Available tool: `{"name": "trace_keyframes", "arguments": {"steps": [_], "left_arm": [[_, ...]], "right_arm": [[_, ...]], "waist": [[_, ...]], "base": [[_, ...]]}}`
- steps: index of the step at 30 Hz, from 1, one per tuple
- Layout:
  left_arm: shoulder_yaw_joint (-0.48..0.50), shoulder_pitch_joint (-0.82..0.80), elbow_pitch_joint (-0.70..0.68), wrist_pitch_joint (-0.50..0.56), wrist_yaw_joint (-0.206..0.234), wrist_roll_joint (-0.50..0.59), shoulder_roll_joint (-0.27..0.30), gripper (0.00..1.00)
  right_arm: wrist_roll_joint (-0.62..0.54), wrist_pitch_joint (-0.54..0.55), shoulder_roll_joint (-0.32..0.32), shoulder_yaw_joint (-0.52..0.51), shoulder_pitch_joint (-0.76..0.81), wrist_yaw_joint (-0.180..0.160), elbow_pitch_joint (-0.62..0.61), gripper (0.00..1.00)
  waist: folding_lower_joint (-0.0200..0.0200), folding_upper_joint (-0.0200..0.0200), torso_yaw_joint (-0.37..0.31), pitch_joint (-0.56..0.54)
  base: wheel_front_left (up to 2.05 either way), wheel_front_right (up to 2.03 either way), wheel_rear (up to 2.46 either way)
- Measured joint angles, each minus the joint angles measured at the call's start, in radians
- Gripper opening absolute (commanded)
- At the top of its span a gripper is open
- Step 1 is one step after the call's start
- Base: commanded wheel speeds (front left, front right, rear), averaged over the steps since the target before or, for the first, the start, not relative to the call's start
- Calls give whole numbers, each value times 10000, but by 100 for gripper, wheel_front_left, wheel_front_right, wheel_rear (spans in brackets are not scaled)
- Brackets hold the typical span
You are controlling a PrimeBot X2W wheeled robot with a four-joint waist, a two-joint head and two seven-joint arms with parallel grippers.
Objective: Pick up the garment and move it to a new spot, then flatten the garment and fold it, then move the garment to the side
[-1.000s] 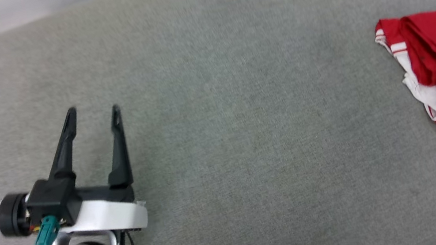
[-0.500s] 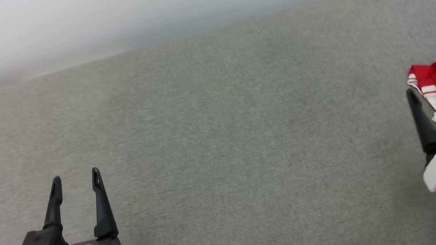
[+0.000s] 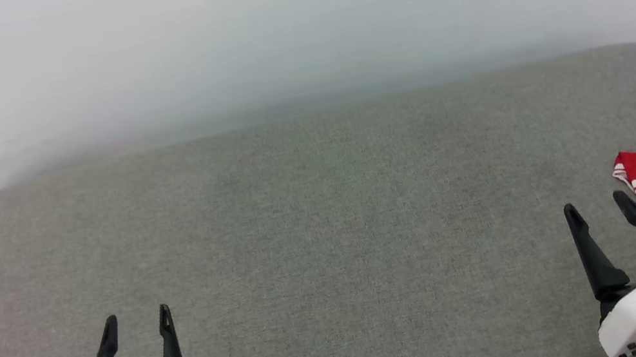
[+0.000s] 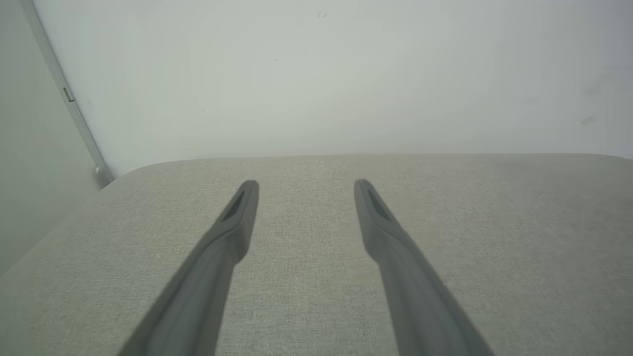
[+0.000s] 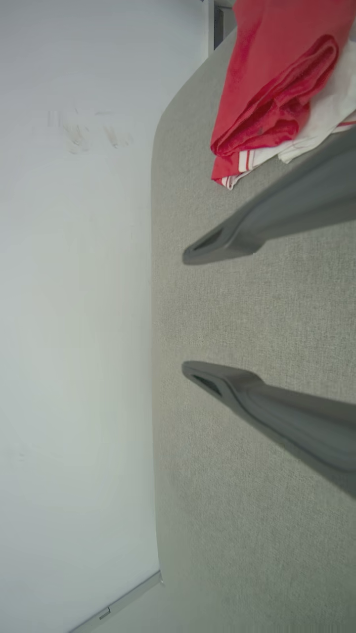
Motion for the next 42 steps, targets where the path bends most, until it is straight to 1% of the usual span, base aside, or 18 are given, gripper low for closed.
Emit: {"name": "trace_keyframes", "arguments": {"steps": [4, 10, 27, 28, 31, 42], "left_arm": [[-69, 47, 184, -6, -96, -4, -67, 100], [-21, 47, 399, -13, -224, -25, -148, 100], [276, -58, 560, -13, -464, 182, -341, 100], [263, -38, 616, -2, -460, 174, -368, 0], [224, 137, 828, 61, -470, 52, -516, 0], [629, 26, 976, 591, -880, -1804, -807, 0]], "right_arm": [[-36, 115, 100, 50, 288, 0, -428, 100], [-40, 276, 176, 123, 449, 0, -708, 100], [-36, 267, 207, 194, 445, 0, -813, 100], [-38, 267, 209, 194, 458, 0, -750, 0], [56, 272, 215, 205, 551, 0, -481, 0], [2203, 324, 236, 94, 468, 0, 13, 0]], "waist": [[0, 0, -2, -153], [1, 0, -42, -161], [2, 0, -84, -84], [2, 0, -85, -84], [3, 0, -85, -80], [3, 0, -74, -55]], "base": [[0, 0, 0], [0, 0, 0], [0, 0, 0], [0, 0, 0], [0, 0, 0], [0, 0, 0]]}}
